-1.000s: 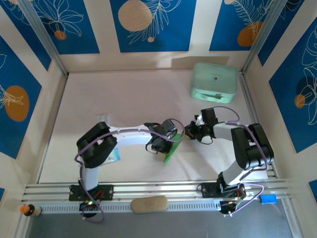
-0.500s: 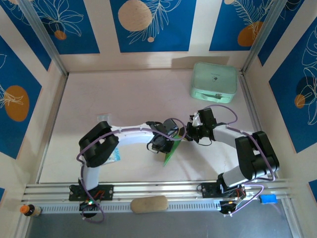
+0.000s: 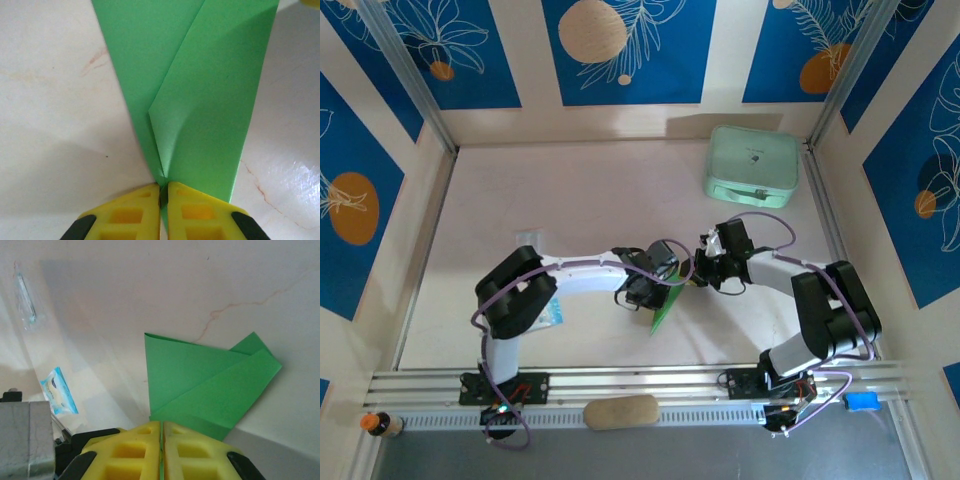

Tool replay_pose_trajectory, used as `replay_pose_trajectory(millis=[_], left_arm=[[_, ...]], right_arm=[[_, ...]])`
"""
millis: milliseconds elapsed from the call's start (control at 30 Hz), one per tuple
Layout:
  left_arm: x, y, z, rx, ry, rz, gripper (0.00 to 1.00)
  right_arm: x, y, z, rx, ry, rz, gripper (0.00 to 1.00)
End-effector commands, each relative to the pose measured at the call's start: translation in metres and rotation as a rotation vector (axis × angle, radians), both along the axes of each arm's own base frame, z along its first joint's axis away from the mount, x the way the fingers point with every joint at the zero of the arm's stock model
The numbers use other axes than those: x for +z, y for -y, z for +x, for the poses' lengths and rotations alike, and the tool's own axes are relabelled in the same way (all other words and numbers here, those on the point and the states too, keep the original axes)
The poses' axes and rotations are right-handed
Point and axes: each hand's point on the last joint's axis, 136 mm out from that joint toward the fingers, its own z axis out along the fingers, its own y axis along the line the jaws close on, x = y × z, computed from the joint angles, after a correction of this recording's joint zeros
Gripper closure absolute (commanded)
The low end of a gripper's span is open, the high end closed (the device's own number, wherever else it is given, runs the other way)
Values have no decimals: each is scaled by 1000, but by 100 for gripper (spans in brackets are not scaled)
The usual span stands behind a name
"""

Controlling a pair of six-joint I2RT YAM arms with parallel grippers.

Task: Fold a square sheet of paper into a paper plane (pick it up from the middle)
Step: Fold the wing for the fifth time at the center of the table.

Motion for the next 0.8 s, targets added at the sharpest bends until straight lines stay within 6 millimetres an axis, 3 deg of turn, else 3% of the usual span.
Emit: replay_pose_trajectory(millis=[0,267,467,600,767], left_arm=[[-61,-36,-37,-40,-105,188,91],[-33,-22,-20,-58,-24,138,88],[22,-6,3,-53,85,71,78],[59,16,10,-54,136,-60,78],[74,52,4,-102,100,-249,85]], right_arm=[[-20,2,-9,10,-57,-29,92],[-51,16,-20,-38,-123,-117,97],[-54,17,-22,-41,-129,-123,98],[-55,16,-22,-40,-130,-129,98],[-55,15,-22,-37,-136,-130,98]])
